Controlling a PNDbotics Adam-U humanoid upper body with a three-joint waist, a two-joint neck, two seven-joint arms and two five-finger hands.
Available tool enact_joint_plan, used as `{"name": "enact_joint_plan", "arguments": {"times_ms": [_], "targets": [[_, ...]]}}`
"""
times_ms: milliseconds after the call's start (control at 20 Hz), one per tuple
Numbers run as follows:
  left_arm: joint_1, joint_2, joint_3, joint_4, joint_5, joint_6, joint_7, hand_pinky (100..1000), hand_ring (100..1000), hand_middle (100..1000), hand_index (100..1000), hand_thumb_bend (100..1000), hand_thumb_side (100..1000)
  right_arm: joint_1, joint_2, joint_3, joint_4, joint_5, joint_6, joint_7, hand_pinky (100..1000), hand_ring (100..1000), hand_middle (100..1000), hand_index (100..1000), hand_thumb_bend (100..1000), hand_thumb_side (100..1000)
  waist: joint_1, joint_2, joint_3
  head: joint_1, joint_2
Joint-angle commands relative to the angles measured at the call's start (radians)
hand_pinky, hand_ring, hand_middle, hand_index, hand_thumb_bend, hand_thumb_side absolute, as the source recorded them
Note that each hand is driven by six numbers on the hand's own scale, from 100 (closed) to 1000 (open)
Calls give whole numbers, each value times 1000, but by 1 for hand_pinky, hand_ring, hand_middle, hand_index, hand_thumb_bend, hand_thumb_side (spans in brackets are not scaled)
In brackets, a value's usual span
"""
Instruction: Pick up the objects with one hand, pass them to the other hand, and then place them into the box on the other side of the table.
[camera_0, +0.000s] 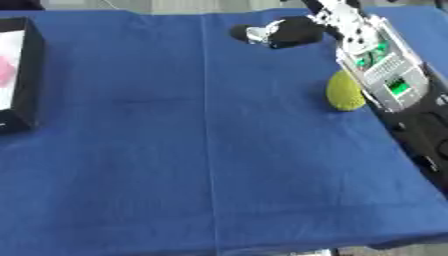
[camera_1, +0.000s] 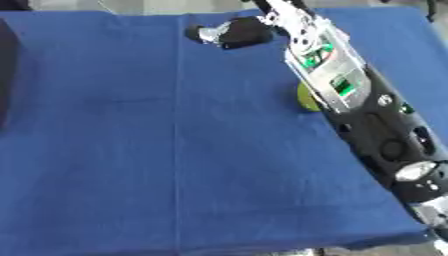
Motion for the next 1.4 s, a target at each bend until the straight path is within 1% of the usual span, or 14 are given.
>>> {"name": "enact_joint_plan", "arguments": {"times_ms": [50, 100, 200, 300, 450, 600, 800, 950, 1150, 1400], "targets": [[-11, 42, -1, -9, -13, 2, -6, 815, 707, 645, 723, 212, 405, -58, -68, 27, 30, 10, 3, 28, 868, 818, 822, 863, 609, 430, -3, -31, 2, -12, 10], [-11, 42, -2, -8, -16, 3, -8, 815, 707, 645, 723, 212, 404, -81, -91, 50, 53, 9, -2, 43, 869, 818, 822, 863, 608, 433, -3, -31, 3, -13, 11], [-12, 40, -3, -7, -21, 4, -10, 815, 707, 645, 722, 212, 405, -129, -130, 79, 91, -6, -9, 72, 871, 820, 825, 864, 606, 441, -2, -30, 5, -15, 12], [-12, 40, -3, -6, -23, 5, -12, 815, 707, 644, 721, 212, 405, -176, -144, 94, 132, -15, -7, 101, 871, 820, 827, 864, 604, 445, -2, -29, 4, -15, 13], [-9, 41, -1, -8, -24, 5, -12, 815, 706, 643, 721, 208, 406, -246, -149, 103, 204, -7, -10, 147, 875, 824, 833, 867, 601, 451, 0, -27, 3, -15, 13], [-5, 44, 2, -17, -18, 4, -9, 815, 706, 643, 722, 207, 405, -284, -155, 97, 272, 27, -37, 190, 878, 829, 840, 869, 599, 458, 0, -25, 3, -24, 14], [1, 51, 3, -32, -10, 4, -4, 815, 705, 642, 721, 204, 402, -314, -172, 79, 355, 86, -84, 252, 885, 837, 849, 873, 598, 467, -1, -23, 3, -44, 14], [5, 55, 4, -38, -6, 6, 1, 815, 705, 642, 721, 203, 401, -325, -183, 56, 395, 134, -114, 300, 887, 841, 853, 875, 598, 470, -1, -22, 2, -65, 13], [9, 59, 5, -44, -3, 8, 4, 815, 705, 642, 721, 203, 401, -326, -200, 22, 419, 193, -140, 357, 890, 845, 859, 879, 603, 478, -1, -20, 2, -100, -1], [12, 62, 5, -48, -1, 9, 5, 815, 706, 642, 721, 204, 399, -316, -222, -5, 449, 235, -159, 394, 892, 849, 866, 883, 612, 487, -1, -19, 2, -138, -23]]}}
